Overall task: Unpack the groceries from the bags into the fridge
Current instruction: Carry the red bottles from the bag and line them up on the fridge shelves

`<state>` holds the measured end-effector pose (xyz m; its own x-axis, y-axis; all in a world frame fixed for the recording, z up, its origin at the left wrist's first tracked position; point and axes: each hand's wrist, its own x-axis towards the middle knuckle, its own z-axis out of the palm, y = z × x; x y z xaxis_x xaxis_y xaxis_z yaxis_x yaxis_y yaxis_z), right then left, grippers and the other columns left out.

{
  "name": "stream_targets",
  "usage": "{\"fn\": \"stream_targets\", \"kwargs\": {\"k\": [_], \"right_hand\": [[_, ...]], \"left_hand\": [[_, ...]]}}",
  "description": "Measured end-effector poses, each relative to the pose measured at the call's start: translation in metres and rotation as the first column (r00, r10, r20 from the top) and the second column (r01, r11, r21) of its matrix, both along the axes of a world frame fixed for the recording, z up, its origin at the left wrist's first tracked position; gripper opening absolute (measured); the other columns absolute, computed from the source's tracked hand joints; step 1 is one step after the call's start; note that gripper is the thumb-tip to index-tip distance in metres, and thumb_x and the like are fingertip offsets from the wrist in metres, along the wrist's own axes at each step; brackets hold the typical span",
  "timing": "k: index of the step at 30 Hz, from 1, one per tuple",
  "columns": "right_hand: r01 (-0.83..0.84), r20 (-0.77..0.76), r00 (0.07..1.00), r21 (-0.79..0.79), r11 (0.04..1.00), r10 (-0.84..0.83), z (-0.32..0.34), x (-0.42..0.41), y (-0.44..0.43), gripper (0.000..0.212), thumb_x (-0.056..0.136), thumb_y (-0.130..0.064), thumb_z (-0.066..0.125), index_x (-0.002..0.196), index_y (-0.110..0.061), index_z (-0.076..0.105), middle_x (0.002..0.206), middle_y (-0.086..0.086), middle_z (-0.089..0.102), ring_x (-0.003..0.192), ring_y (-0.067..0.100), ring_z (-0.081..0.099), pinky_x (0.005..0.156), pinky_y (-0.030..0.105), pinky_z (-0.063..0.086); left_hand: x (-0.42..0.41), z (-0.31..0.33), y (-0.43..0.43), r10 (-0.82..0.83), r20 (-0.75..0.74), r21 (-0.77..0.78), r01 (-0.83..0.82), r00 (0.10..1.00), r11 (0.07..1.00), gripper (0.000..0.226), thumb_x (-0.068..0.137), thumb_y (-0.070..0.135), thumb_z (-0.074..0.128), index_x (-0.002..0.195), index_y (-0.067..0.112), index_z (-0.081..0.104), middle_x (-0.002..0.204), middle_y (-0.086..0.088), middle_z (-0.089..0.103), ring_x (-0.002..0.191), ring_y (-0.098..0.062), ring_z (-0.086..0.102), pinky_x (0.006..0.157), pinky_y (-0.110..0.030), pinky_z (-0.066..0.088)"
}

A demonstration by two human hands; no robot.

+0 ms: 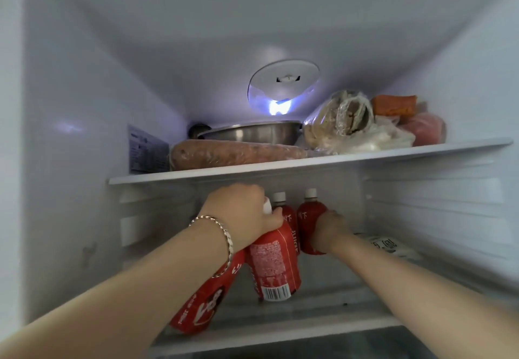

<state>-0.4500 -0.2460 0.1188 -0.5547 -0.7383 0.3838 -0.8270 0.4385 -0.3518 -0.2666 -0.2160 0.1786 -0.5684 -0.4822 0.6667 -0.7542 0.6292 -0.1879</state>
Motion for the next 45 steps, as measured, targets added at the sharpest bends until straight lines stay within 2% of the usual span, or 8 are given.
{"fn": "stream_targets", "kwargs": {"k": [3, 6, 10, 18, 22, 26, 36, 45], "right_hand": [[-0.294, 0.116, 0.935, -0.28, 0.914, 0.336, 0.003, 0.014, 0.014, 0.064, 0.084, -0.012, 0.057, 0.142, -0.006, 0.029, 0.14, 0.017, 0.036, 0.128, 0.03, 0.04, 0.104, 0.03, 0.035], [-0.703, 0.292, 0.575, -0.3, 0.644, 0.764, 0.008, 0.032, 0.042, 0.088, 0.071, -0.001, 0.063, 0.145, -0.025, 0.021, 0.13, 0.006, 0.05, 0.118, 0.018, 0.053, 0.095, 0.027, 0.047], [-0.741, 0.339, 0.405, -0.423, 0.522, 0.849, -0.004, 0.046, 0.049, 0.068, 0.068, -0.004, 0.078, 0.119, -0.028, 0.041, 0.107, -0.004, 0.064, 0.098, 0.009, 0.064, 0.091, 0.027, 0.052], [-0.499, 0.27, 0.592, -0.617, 0.608, 0.759, -0.02, 0.049, 0.042, 0.056, 0.065, -0.032, 0.084, 0.109, -0.028, 0.05, 0.097, -0.011, 0.065, 0.086, -0.001, 0.063, 0.075, 0.015, 0.053], [-0.528, 0.209, 0.711, -0.471, 0.706, 0.671, -0.019, 0.054, 0.049, 0.072, 0.072, -0.052, 0.073, 0.128, -0.023, 0.037, 0.1, -0.019, 0.057, 0.082, -0.005, 0.057, 0.066, 0.008, 0.046], [-0.389, -0.004, 0.918, -0.204, 0.898, 0.397, -0.011, 0.057, 0.049, 0.092, 0.069, -0.079, 0.05, 0.135, -0.019, 0.027, 0.12, 0.0, 0.06, 0.098, 0.018, 0.064, 0.08, 0.034, 0.055], [-0.588, 0.318, 0.759, -0.041, 0.808, 0.568, -0.015, 0.058, -0.012, 0.071, 0.082, -0.04, 0.068, 0.138, -0.006, 0.039, 0.115, 0.011, 0.063, 0.091, 0.021, 0.065, 0.079, 0.033, 0.057], [-0.596, 0.373, 0.72, -0.099, 0.797, 0.585, -0.023, 0.057, -0.027, 0.054, 0.079, -0.032, 0.073, 0.121, -0.005, 0.053, 0.112, 0.011, 0.063, 0.099, 0.023, 0.062, 0.091, 0.034, 0.052]], "left_hand": [[-0.001, 0.0, 0.001, 0.007, -0.031, 0.003, -0.007, 0.999, 1.0, 0.04, 0.086, 0.053, 0.049, 0.066, 0.02, 0.038, 0.094, -0.003, 0.063, 0.091, -0.021, 0.059, 0.072, -0.026, 0.039], [-0.001, -0.001, -0.001, 0.016, -0.063, -0.003, -0.016, 0.998, 1.0, 0.038, 0.085, 0.053, 0.051, 0.071, 0.019, 0.043, 0.095, -0.004, 0.064, 0.091, -0.022, 0.06, 0.073, -0.027, 0.041], [-0.005, -0.002, -0.002, 0.037, -0.077, 0.018, -0.035, 0.996, 0.999, 0.036, 0.084, 0.053, 0.053, 0.076, 0.018, 0.049, 0.099, -0.004, 0.065, 0.094, -0.023, 0.06, 0.077, -0.028, 0.043], [0.007, -0.004, -0.021, 0.011, -0.526, 0.142, 0.075, 0.85, 0.987, 0.056, 0.085, 0.061, 0.046, 0.063, 0.01, 0.055, 0.064, -0.005, 0.06, 0.072, -0.025, 0.06, 0.068, -0.029, 0.044], [0.009, -0.026, -0.033, 0.171, -0.511, 0.159, -0.103, 0.843, 0.982, 0.044, 0.094, 0.047, 0.038, 0.103, 0.008, 0.057, 0.109, -0.019, 0.063, 0.101, -0.034, 0.059, 0.086, -0.039, 0.048], [0.002, -0.06, -0.025, 0.285, -0.26, 0.193, -0.239, 0.923, 0.952, 0.048, 0.097, 0.047, 0.026, 0.143, 0.031, 0.019, 0.149, -0.015, 0.015, 0.13, -0.035, 0.029, 0.102, -0.045, 0.033], [0.011, -0.069, -0.038, 0.242, -0.284, 0.496, -0.074, 0.928, 0.865, 0.083, 0.083, 0.03, 0.059, 0.145, 0.04, 0.005, 0.151, -0.013, -0.02, 0.137, -0.041, 0.005, 0.112, -0.046, 0.024], [0.016, -0.074, -0.081, 0.46, 0.05, 0.247, -0.457, 0.887, 0.854, 0.075, 0.097, 0.04, 0.039, 0.148, 0.026, -0.014, 0.152, -0.022, -0.021, 0.142, -0.036, -0.011, 0.115, -0.044, 0.002]]}}
